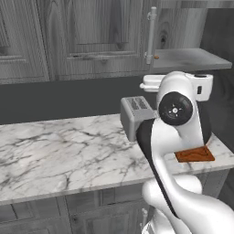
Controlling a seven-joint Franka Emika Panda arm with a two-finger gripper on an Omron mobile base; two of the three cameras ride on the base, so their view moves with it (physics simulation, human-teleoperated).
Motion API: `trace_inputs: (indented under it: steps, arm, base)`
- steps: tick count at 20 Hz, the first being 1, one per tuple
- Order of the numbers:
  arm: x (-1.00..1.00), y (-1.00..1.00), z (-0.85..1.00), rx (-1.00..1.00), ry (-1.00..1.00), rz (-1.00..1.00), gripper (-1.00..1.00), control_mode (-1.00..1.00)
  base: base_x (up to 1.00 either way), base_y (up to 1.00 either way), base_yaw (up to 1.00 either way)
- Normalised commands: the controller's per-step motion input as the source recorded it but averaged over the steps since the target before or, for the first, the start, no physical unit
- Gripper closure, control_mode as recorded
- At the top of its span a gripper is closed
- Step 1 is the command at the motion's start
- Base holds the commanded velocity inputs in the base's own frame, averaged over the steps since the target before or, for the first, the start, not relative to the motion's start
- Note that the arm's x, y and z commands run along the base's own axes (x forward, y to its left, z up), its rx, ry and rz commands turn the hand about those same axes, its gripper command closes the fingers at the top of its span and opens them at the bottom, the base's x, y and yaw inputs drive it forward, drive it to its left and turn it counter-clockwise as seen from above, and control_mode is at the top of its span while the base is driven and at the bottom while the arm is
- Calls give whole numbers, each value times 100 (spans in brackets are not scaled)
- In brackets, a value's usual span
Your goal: Open the cabinet, retrieve the rolling pin, and place it next to the meat on the cutting board to prepare for tenderizing.
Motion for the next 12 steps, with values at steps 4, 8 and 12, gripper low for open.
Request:
trace_inputs:
  steps: [4,8,12]
  arm:
    - [50,-2,1,9,-6,24,-100,-100]
    - [39,0,0,1,-2,14,-100,-100]
    - [10,0,0,0,1,1,-100,-100]
  base:
    - [0,0,0]
    - [0,0,0]
    - [0,0,0]
